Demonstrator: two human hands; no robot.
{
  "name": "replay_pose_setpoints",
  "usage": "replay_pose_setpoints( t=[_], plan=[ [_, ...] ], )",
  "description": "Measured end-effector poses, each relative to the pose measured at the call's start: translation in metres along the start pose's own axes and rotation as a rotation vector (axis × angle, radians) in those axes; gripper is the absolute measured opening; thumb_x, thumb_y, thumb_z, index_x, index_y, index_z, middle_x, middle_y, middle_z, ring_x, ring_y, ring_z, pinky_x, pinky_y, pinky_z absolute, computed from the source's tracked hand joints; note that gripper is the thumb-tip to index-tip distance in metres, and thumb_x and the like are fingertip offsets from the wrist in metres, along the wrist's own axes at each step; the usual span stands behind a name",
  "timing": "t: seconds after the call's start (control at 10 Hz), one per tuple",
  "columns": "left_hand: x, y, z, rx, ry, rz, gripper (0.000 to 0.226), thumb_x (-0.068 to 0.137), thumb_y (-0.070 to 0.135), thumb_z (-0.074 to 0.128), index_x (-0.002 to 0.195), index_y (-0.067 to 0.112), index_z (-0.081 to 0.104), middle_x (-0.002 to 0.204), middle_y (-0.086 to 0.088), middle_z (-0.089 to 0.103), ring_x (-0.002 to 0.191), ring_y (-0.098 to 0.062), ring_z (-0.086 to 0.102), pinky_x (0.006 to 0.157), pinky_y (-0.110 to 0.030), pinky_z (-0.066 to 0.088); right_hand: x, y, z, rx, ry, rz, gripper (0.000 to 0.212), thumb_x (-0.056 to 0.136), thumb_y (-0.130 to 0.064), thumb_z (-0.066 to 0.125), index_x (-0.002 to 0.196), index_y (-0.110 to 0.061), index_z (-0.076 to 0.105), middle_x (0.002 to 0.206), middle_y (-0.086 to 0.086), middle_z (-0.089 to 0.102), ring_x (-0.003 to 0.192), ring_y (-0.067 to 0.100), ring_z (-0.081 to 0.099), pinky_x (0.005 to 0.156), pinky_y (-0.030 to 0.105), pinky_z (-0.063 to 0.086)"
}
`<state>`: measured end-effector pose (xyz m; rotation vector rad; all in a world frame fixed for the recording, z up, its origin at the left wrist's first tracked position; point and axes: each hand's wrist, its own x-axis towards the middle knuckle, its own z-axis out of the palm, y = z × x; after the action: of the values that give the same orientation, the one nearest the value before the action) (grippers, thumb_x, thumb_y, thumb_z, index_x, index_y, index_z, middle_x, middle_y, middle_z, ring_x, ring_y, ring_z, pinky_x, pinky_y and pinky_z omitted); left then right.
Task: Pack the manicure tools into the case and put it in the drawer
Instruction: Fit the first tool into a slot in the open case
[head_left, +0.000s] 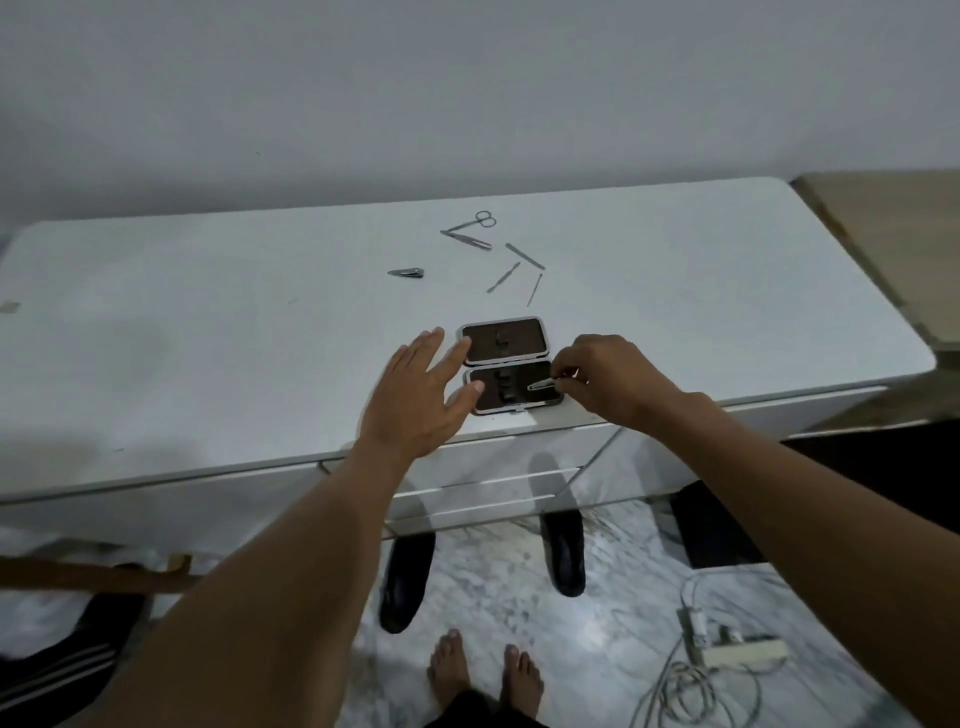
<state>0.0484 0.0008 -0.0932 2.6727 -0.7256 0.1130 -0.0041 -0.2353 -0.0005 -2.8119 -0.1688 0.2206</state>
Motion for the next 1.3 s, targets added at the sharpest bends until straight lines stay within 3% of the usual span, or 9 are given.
replay_pose_setpoints(
  t=[0.4,0.8,0.9,1.1,1.3],
  plan=[
    [-0.001,0.0,0.0,-0.014,0.023,-0.002,0.058,0.096,0.052,0.041,0.147,0.025,0.038,0.155,-0.01,0.033,0.144,-0.023,0.026,0.117,-0.036,0.016,0.01,-0.014,0.013,-0.02,-0.007,-0.103,0.019,0.088,-0.015,0.062,0.103,-0.011,0.073,0.106,0.012,0.068,0.097,0.032,0.061,0.078,0.031,0.044],
    [-0.001,0.001,-0.002,-0.029,0.034,-0.028,0.055,0.097,0.051,0.045,0.147,0.03,0.037,0.156,-0.004,0.031,0.144,-0.019,0.023,0.116,-0.031,0.013,0.015,-0.018,0.019,0.002,0.001,-0.152,0.02,0.088,-0.016,0.062,0.103,-0.013,0.075,0.102,0.012,0.072,0.093,0.032,0.063,0.076,0.03,0.044],
    [-0.001,0.002,-0.003,-0.032,0.05,-0.026,0.054,0.096,0.051,0.046,0.146,0.03,0.039,0.155,-0.005,0.034,0.143,-0.02,0.026,0.116,-0.035,0.018,0.014,-0.016,0.019,0.016,-0.025,-0.142,0.021,0.089,-0.015,0.06,0.103,-0.012,0.075,0.103,0.013,0.072,0.095,0.032,0.062,0.081,0.036,0.05],
    [-0.002,0.002,-0.002,-0.023,0.04,-0.028,0.054,0.096,0.051,0.046,0.146,0.03,0.039,0.154,-0.005,0.035,0.143,-0.02,0.026,0.116,-0.036,0.018,0.014,-0.017,0.023,0.035,-0.013,-0.152,0.022,0.088,-0.011,0.059,0.103,-0.012,0.075,0.101,0.013,0.072,0.094,0.033,0.063,0.079,0.034,0.048],
    [-0.002,0.002,-0.004,-0.02,0.027,-0.019,0.054,0.097,0.05,0.045,0.146,0.027,0.04,0.154,-0.007,0.035,0.143,-0.022,0.027,0.116,-0.033,0.016,0.016,-0.016,0.015,0.042,-0.007,-0.164,0.02,0.091,-0.018,0.058,0.096,-0.01,0.076,0.096,0.01,0.073,0.088,0.03,0.064,0.077,0.035,0.05]
  ],
)
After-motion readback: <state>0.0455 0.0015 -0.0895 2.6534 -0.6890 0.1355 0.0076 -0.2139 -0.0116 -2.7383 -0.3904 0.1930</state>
